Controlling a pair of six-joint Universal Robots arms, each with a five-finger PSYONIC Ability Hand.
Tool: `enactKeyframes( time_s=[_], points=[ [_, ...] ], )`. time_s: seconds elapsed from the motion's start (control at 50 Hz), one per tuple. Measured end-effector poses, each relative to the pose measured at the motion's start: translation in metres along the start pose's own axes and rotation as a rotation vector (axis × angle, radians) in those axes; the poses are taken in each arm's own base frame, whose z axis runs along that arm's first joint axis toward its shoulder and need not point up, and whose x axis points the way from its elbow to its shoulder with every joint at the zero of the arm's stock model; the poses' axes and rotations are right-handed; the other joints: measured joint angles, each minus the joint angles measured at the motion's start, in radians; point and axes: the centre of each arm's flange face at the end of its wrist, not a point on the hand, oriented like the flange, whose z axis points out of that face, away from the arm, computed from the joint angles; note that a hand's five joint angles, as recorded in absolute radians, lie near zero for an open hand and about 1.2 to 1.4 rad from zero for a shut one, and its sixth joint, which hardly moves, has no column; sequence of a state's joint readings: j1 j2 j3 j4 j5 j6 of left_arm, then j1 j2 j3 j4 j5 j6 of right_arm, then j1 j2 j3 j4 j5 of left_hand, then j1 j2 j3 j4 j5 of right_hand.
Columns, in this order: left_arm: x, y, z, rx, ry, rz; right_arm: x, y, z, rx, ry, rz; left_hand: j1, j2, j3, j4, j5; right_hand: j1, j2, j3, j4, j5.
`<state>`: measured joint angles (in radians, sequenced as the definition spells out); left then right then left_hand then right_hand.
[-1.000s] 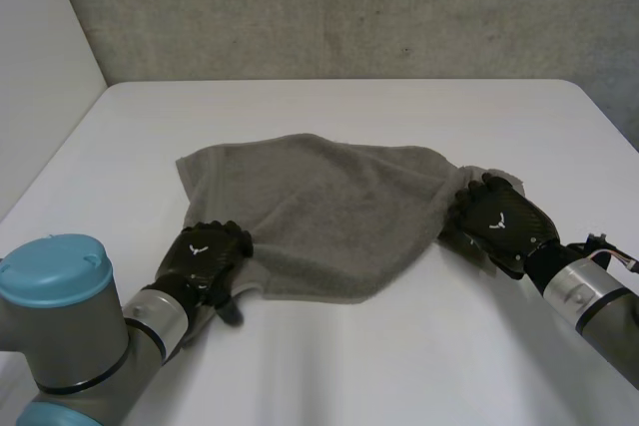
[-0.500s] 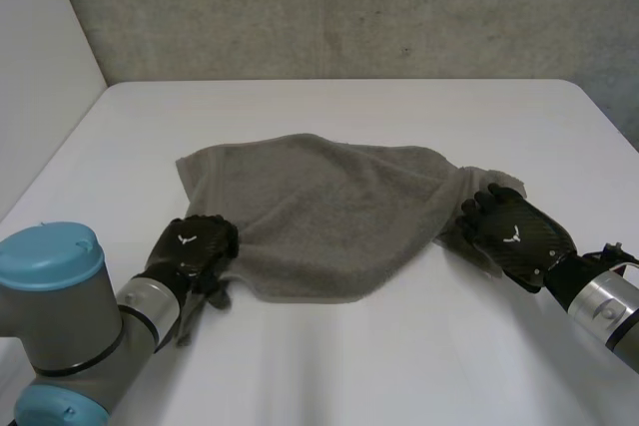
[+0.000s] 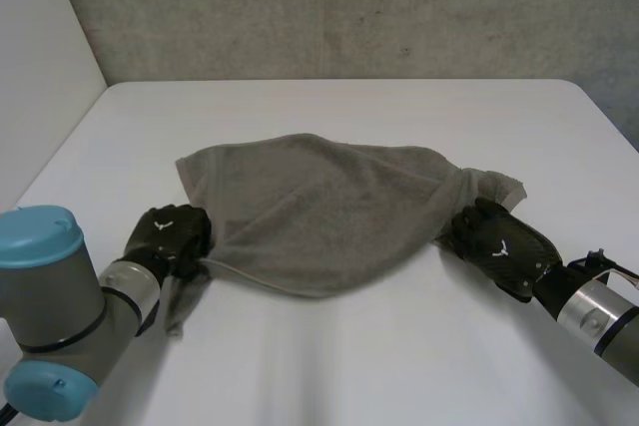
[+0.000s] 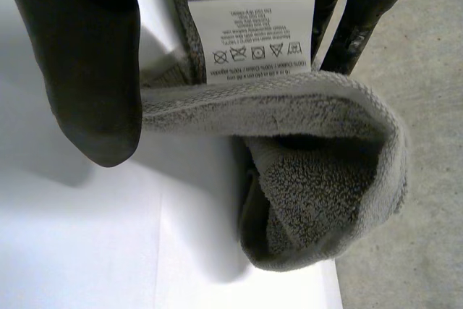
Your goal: Fold the towel.
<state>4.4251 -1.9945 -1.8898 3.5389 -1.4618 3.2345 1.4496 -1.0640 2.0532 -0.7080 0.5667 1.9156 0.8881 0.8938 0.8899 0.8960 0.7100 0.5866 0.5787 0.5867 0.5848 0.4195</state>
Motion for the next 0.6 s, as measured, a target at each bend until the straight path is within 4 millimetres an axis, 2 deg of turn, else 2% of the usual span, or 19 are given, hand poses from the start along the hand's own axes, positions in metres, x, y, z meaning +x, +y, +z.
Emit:
enactKeyframes(
  time_s=[0.12, 0.26, 0.34, 0.42, 0.48, 0.56, 0.6],
  points=[
    [-0.008, -0.003, 0.004, 0.005, -0.023, -0.007, 0.001, 0.005, 0.003, 0.000, 0.005, -0.007, 0.073, 0.073, 0.073, 0.077, 0.071, 0.141, 0.151, 0.145, 0.147, 0.134],
    [-0.011, -0.004, 0.007, 0.006, -0.028, -0.009, 0.005, 0.008, 0.007, 0.001, 0.010, -0.005, 0.220, 0.223, 0.227, 0.228, 0.219, 0.723, 0.732, 0.710, 0.711, 0.719],
    [-0.011, -0.005, 0.008, 0.011, -0.027, -0.008, 0.008, 0.005, 0.008, 0.006, 0.008, 0.020, 0.369, 0.434, 0.441, 0.442, 0.385, 0.729, 0.741, 0.740, 0.748, 0.740],
    [-0.012, -0.011, 0.010, 0.022, -0.026, -0.008, 0.018, -0.002, 0.009, 0.012, 0.014, 0.076, 0.369, 0.449, 0.453, 0.459, 0.389, 0.729, 0.741, 0.742, 0.748, 0.740],
    [-0.014, -0.022, 0.010, 0.033, -0.028, -0.008, 0.036, -0.011, 0.009, 0.015, 0.043, 0.146, 0.369, 0.449, 0.453, 0.461, 0.390, 0.729, 0.741, 0.742, 0.748, 0.740],
    [-0.020, -0.051, 0.007, 0.063, -0.035, -0.007, 0.089, -0.030, 0.007, 0.020, 0.167, 0.280, 0.369, 0.452, 0.456, 0.462, 0.390, 0.729, 0.741, 0.742, 0.748, 0.740],
    [-0.023, -0.073, 0.002, 0.093, -0.037, -0.004, 0.125, -0.043, 0.003, 0.044, 0.260, 0.363, 0.369, 0.452, 0.456, 0.462, 0.390, 0.729, 0.741, 0.742, 0.750, 0.740]
  ],
)
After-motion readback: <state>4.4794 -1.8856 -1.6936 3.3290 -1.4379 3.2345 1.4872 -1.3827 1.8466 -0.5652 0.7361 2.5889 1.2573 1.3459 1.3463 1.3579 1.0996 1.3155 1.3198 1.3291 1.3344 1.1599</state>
